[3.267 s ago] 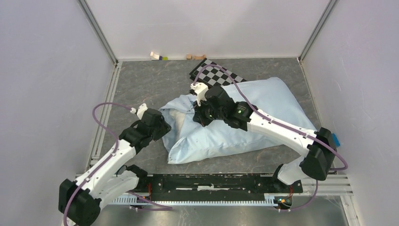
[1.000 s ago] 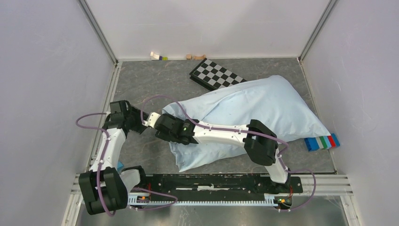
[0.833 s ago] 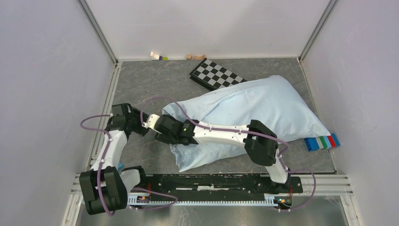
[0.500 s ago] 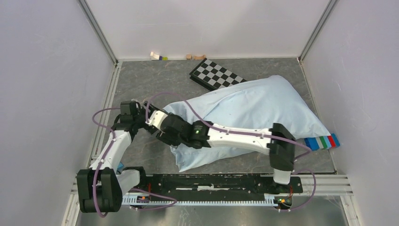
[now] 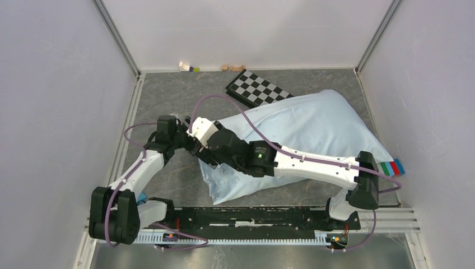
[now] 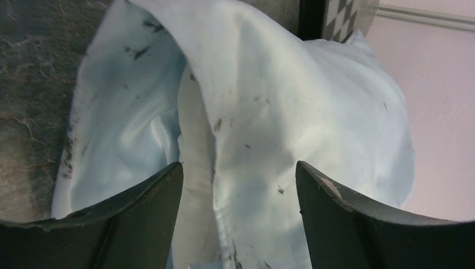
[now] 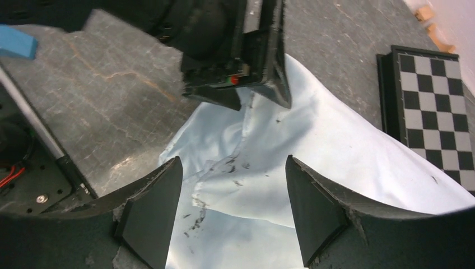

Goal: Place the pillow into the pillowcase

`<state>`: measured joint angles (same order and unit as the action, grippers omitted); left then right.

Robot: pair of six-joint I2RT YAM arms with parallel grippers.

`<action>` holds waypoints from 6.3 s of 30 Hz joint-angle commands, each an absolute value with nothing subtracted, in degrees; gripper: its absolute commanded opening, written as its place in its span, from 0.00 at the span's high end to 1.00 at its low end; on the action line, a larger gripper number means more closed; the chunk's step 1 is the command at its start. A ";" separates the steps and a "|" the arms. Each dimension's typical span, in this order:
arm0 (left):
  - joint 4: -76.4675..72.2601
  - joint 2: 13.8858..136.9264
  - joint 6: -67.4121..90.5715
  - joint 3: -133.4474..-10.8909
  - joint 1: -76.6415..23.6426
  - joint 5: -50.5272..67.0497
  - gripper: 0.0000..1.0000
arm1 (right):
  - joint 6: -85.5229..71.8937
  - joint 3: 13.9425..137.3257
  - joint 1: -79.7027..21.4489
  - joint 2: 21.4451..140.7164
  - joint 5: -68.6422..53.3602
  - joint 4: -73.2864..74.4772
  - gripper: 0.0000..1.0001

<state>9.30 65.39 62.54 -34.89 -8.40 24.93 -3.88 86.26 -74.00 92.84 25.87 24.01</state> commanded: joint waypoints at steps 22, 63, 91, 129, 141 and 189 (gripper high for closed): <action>17.91 63.68 58.72 -51.96 -4.68 31.05 0.98 | 1.22 83.19 -75.15 107.33 12.46 7.37 0.24; 14.90 67.39 63.24 -56.07 5.05 40.88 0.98 | -6.63 78.50 -68.10 105.71 12.69 6.63 0.07; 20.92 68.75 56.16 -59.74 5.25 33.50 0.98 | 5.50 90.51 -70.99 110.97 44.60 29.41 0.02; 23.41 52.02 55.45 -33.80 -22.27 3.60 0.64 | -8.78 55.39 -63.28 83.33 28.17 -8.09 1.00; 11.06 68.31 60.06 -36.29 -37.96 -9.17 0.57 | -6.30 50.41 -66.08 76.93 29.63 -18.82 1.00; 7.76 71.32 49.87 -36.68 -47.54 -13.03 0.63 | -6.79 46.55 -67.50 73.73 28.61 -18.25 1.00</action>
<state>12.25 67.26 54.37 -34.00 -45.17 -10.61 -5.21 42.89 -67.35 73.10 30.87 -13.67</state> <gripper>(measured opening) 0.307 0.094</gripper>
